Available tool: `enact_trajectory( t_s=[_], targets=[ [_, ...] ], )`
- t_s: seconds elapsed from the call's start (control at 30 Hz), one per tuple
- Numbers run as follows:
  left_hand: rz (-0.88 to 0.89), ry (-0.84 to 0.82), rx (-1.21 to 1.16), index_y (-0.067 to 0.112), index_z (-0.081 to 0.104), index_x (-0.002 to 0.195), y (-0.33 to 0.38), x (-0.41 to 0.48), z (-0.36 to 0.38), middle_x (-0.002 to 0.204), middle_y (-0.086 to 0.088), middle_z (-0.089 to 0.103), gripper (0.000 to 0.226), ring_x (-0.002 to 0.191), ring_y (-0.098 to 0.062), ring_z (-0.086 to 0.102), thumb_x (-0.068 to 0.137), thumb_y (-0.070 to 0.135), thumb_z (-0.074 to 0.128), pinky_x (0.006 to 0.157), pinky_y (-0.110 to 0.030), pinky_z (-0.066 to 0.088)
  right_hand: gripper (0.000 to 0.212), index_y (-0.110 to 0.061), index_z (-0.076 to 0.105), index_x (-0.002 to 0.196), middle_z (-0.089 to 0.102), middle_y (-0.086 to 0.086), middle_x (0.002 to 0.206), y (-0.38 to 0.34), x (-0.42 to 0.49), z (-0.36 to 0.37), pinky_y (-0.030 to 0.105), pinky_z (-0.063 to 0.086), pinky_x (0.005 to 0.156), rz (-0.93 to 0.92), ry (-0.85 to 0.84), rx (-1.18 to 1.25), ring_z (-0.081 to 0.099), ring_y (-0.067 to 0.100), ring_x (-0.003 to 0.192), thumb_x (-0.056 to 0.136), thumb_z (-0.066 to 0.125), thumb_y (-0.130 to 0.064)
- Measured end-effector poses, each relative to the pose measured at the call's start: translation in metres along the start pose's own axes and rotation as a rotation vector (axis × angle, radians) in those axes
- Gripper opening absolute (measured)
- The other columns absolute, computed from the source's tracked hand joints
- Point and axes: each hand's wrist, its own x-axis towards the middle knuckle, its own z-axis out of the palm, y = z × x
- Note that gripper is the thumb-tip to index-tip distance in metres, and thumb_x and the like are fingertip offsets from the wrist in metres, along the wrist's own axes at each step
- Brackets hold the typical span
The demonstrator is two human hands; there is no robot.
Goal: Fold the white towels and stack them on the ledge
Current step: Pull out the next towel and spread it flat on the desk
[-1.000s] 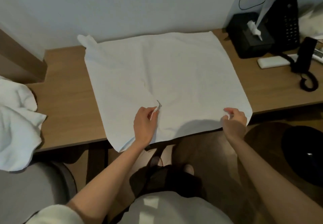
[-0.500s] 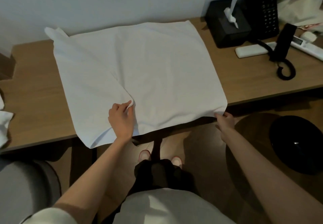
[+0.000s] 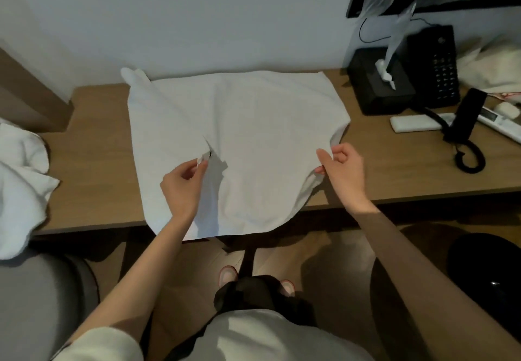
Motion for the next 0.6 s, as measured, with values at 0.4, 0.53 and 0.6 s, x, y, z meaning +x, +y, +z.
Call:
enact_trajectory(
  t_s=[0.4,0.53,0.6],
  targets=[
    [0.147,-0.004,-0.343,0.025,0.068,0.079,0.065,0.061,-0.066,0.053,0.016,0.058,0.007,0.057,0.005,0.052,0.084,0.022,0.072,0.063,-0.012,0.044,0.022,-0.011,0.070,0.100,0.065,-0.010,0.065,-0.141,-0.008,0.153,0.021,0.052,0.072,-0.335,-0.671,-0.101,0.065,0.007,0.067,0.079,0.074,-0.010],
    [0.125,-0.049,-0.382,0.022,0.066,0.078,0.062,0.078,-0.075,0.048,0.017,0.057,0.010,0.052,0.007,0.050,0.085,0.018,0.071,0.058,-0.007,0.042,0.029,-0.008,0.069,0.105,0.073,0.006,0.087,-0.159,0.002,0.177,0.019,0.053,0.080,-0.450,-0.798,-0.266,0.070,0.013,0.083,0.077,0.074,-0.005],
    [0.141,-0.090,-0.359,0.023,0.066,0.079,0.058,0.085,-0.078,0.045,0.017,0.054,0.009,0.050,0.005,0.048,0.086,0.018,0.070,0.058,-0.007,0.041,0.018,-0.009,0.071,0.098,0.073,0.004,0.078,-0.163,0.008,0.186,0.021,0.054,0.076,-0.553,-0.736,-0.368,0.070,0.015,0.077,0.080,0.072,-0.009]
  ],
)
